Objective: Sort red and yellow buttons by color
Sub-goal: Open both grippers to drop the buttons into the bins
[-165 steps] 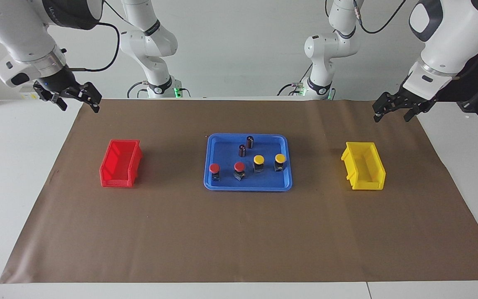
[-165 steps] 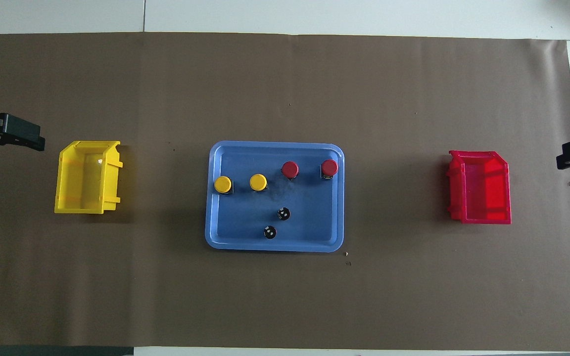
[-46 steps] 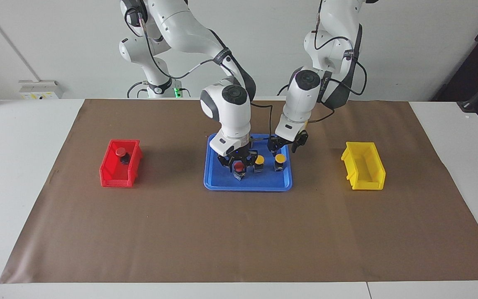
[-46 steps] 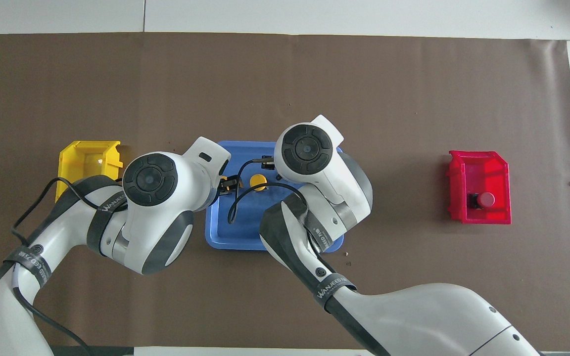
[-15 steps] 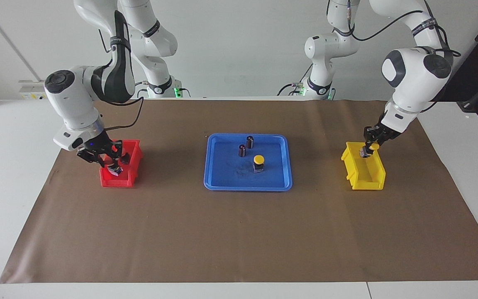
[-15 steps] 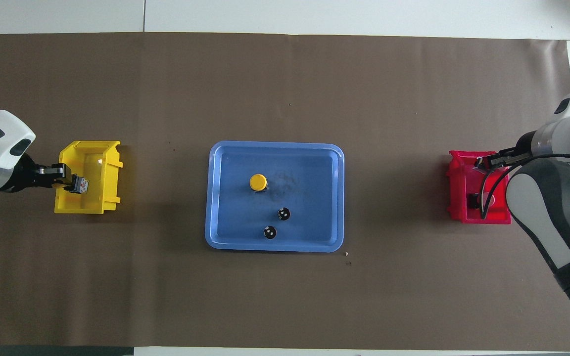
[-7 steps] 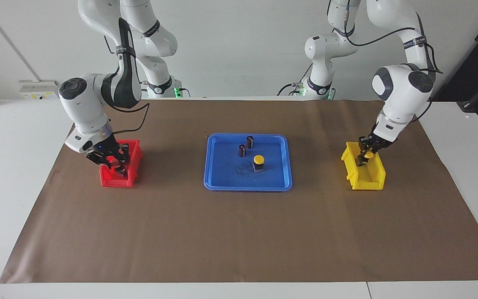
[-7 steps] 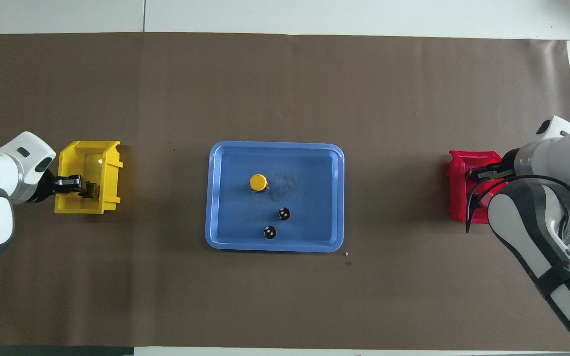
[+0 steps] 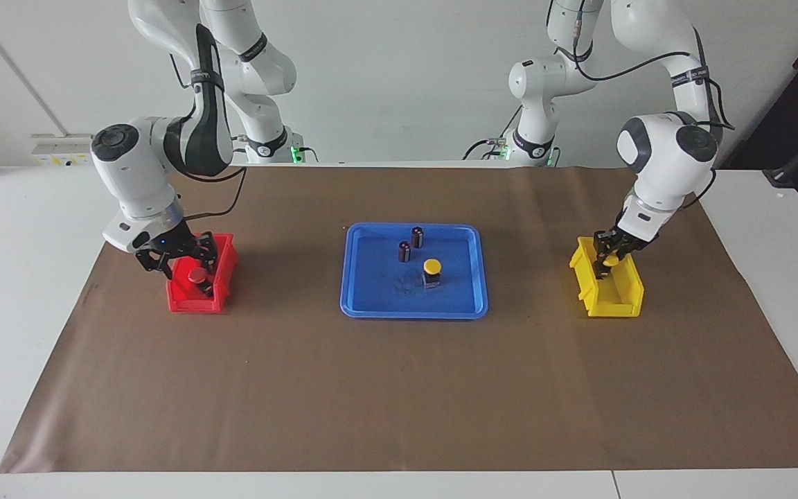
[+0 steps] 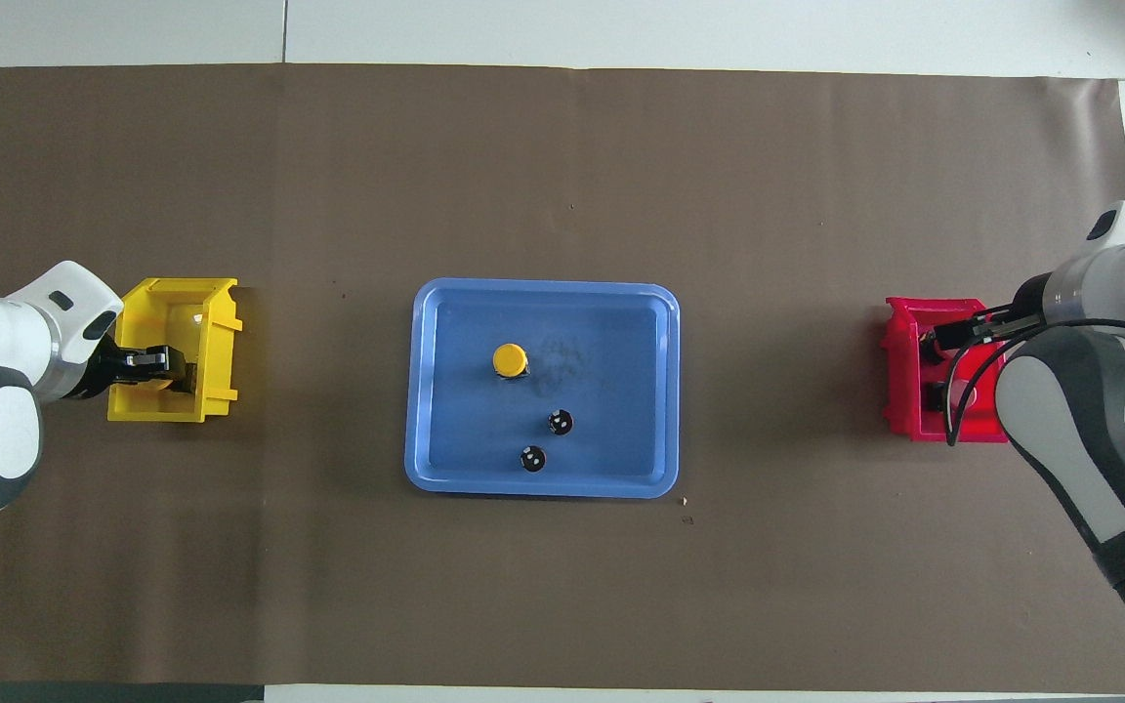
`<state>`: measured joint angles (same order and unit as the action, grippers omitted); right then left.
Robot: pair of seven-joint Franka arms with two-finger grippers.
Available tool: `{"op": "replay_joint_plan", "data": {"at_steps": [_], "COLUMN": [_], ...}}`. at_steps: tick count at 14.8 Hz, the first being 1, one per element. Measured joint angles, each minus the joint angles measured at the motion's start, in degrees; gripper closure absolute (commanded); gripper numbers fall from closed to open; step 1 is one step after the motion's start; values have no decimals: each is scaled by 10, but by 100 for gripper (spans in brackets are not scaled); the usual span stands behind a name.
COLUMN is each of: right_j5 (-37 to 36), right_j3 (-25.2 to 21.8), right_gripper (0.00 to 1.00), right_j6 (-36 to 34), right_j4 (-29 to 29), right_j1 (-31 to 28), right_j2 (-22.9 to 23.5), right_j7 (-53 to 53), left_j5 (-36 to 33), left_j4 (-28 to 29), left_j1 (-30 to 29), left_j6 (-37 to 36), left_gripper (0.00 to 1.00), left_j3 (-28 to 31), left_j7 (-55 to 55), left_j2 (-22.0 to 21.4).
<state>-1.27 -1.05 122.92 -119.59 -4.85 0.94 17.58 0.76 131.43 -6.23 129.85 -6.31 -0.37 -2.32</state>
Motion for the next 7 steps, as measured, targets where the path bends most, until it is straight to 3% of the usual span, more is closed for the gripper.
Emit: {"op": "replay_joint_plan", "data": {"at_steps": [3,7], "right_j5": [0,0], "right_j3": [6,5], "right_gripper": [0,0], "right_j6": [-161,-332], "right_j4": [119,243], "right_j1": [0,-1], "right_j2": [-23,-44], "right_j7": [-50,-100], "left_j5": [0,-1], "left_j4": [-36,-206], "left_j1": [0,1], "left_j6": [-32,-241], "left_gripper": [0,0], "left_j3": [-1,-2], "left_j7": [0,24], "left_j2": [-1,-11]}}
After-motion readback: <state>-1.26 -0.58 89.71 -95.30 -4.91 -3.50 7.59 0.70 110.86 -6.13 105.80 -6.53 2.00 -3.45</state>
